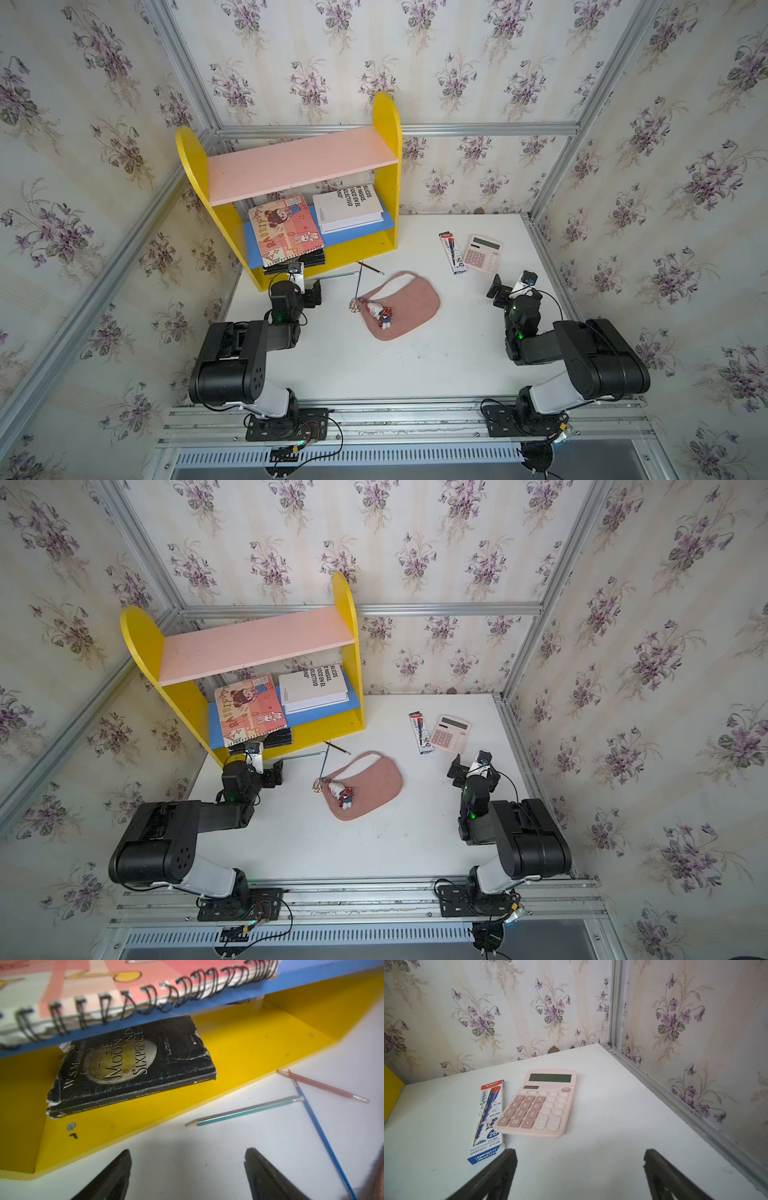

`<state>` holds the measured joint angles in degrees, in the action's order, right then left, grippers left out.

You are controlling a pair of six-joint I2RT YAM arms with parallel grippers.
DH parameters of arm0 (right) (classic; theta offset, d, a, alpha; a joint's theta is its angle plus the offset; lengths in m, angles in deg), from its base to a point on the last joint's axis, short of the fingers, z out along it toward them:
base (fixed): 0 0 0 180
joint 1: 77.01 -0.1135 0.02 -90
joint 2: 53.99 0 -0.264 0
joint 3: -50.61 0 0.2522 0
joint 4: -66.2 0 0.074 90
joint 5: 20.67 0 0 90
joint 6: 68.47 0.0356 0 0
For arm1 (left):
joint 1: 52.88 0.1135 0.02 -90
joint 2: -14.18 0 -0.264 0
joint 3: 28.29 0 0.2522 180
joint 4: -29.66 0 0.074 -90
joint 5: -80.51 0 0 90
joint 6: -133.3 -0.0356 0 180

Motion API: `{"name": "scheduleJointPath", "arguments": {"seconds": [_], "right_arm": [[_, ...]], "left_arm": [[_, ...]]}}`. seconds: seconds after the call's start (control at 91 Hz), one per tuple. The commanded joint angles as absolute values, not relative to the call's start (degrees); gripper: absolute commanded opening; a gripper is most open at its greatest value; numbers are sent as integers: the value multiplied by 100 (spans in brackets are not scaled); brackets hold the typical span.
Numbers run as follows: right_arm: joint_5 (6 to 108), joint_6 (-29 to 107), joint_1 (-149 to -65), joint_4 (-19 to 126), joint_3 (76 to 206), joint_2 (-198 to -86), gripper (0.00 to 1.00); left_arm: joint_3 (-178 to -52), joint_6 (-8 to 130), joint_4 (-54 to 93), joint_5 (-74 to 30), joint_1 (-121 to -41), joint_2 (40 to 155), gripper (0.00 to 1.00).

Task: Remove the decoration from the bag
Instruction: Adjust the bag at the center of the board.

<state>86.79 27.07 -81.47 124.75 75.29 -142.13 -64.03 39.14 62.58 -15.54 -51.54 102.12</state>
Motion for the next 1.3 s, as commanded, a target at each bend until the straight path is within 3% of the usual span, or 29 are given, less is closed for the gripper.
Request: {"name": "scheduleJointPath", "arguments": {"seconds": [0.0,0.824,0.912,1.033,1.121,1.209,1.286], "right_arm": [[8445,2399,-8134,13009,7563,-14258,100],[8448,2384,-8134,13017,7520,-14159,100],[8722,2419,-8174,12587,7549,-13764,100],[9780,2491,-8503,11297,7822,-12682,100],[10331,3418,-8753,9295,8499,-11889,100],[9700,4480,-8794,6927,9536,-11502,100],[8728,5205,-8720,6114,9910,-11315,100]], "left_arm": [[-6437,3969,6694,-1659,-5139,10258,88],[-6438,3974,6692,-1619,-5141,10247,88],[-6651,3930,6049,-1269,-5262,9941,88],[-6849,3910,5013,-12,-5700,8997,88],[-7108,4613,3858,1026,-5885,8357,88],[-7393,5411,2729,1245,-5886,7824,88],[-7663,6318,1770,1178,-5843,7527,95]]}}
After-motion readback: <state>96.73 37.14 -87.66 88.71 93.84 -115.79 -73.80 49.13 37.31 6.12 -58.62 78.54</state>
